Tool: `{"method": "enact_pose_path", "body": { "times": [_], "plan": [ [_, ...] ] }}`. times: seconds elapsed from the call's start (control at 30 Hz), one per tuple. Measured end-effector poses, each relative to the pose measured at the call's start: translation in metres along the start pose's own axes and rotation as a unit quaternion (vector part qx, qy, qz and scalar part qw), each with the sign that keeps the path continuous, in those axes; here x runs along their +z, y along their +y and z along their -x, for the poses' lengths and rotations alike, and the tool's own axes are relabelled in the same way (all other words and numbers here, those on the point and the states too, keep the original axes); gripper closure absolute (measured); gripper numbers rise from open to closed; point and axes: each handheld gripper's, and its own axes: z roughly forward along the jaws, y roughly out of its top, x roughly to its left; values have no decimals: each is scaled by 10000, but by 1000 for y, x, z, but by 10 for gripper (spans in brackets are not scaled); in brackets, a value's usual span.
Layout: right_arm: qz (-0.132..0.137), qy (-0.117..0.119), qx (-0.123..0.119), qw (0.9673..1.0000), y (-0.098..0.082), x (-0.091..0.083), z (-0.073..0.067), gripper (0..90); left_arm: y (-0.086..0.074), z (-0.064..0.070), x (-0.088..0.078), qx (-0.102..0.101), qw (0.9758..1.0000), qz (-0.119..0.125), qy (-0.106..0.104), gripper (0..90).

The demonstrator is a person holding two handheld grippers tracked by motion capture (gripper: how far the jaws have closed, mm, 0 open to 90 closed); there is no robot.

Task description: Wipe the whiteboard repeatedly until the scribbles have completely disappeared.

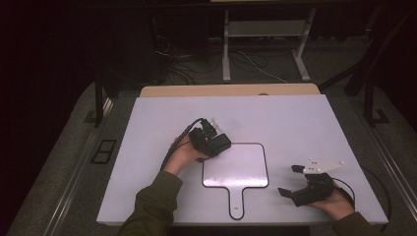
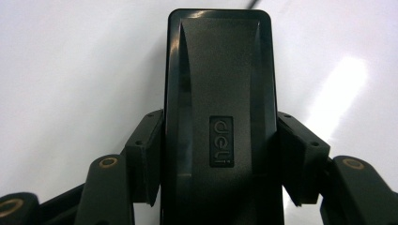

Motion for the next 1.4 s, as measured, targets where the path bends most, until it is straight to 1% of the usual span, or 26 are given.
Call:
{"method": "enact_pose_path", "body": {
  "times": [0.13,0.2,0.23,0.27,0.3,0.33,0.53,0.6,0.63,0.67,0.7,0.77,0.8,0.87,0.9,0.93,1.0,1.07,1.1,1.17,1.2,1.23,1.3,1.33,1.37,1.4],
  "plan": [
    [-7,1,10,10000,0,0,0,15,1,-7,3,-178,9997,83,-112,388],
    [-10,14,-10,10000,0,0,0,15,5,-8,5,-196,9997,92,-68,388],
    [-14,15,0,10000,0,0,0,15,8,-8,6,-170,9998,77,-63,388],
    [-13,16,4,10000,0,1,0,15,11,-8,7,-158,9998,57,-81,388],
    [-9,13,13,10000,0,1,0,15,14,-7,9,-164,9998,95,-113,388],
    [-16,14,22,10000,0,1,1,15,17,-7,11,-138,9997,93,-169,388],
    [-11,20,17,10000,0,0,1,15,39,6,22,-14,9997,98,-212,388],
    [0,19,4,10000,0,0,1,15,46,10,26,126,9997,69,-217,388],
    [0,20,7,10000,0,0,1,15,50,13,27,113,9996,62,-237,388],
    [-1,20,6,10000,0,0,1,15,54,14,29,215,9995,41,-235,388],
    [-4,24,11,10000,0,0,1,15,57,15,31,271,9993,36,-242,388],
    [4,29,3,10000,0,0,0,15,64,20,34,258,9993,22,-261,388],
    [8,30,-5,10000,0,0,1,15,68,21,36,320,9992,8,-258,388],
    [5,19,-8,10000,0,0,0,15,74,23,39,333,9990,-2,-287,388],
    [-9,24,-5,10000,0,0,1,15,78,23,40,394,9988,-27,-278,388],
    [-11,25,-7,10000,0,-1,1,15,80,26,43,270,9992,49,-291,388],
    [-11,20,2,10000,0,-1,1,15,86,27,45,358,9989,17,-310,388],
    [-6,24,-9,10000,0,-1,1,15,91,31,48,368,9988,-3,-337,388],
    [-4,33,-13,10000,0,-1,1,15,93,33,49,443,9984,3,-341,388],
    [-7,34,2,10000,0,-2,1,15,97,38,51,503,9981,5,-364,388],
    [0,27,-10,10000,0,-2,1,15,100,40,51,543,9977,-46,-403,388],
    [-11,34,8,10000,0,-2,1,15,100,42,53,534,9979,28,-379,388],
    [6,25,7,10000,0,-2,1,15,102,43,53,571,9978,18,-326,389],
    [7,24,0,10000,0,-3,1,15,102,41,54,524,9982,22,-301,389],
    [6,18,-4,10000,0,-3,1,15,103,38,53,544,9982,-39,-254,388],
    [20,16,-12,10000,0,-3,1,15,103,35,52,512,9984,-77,-207,388]
  ]
}}
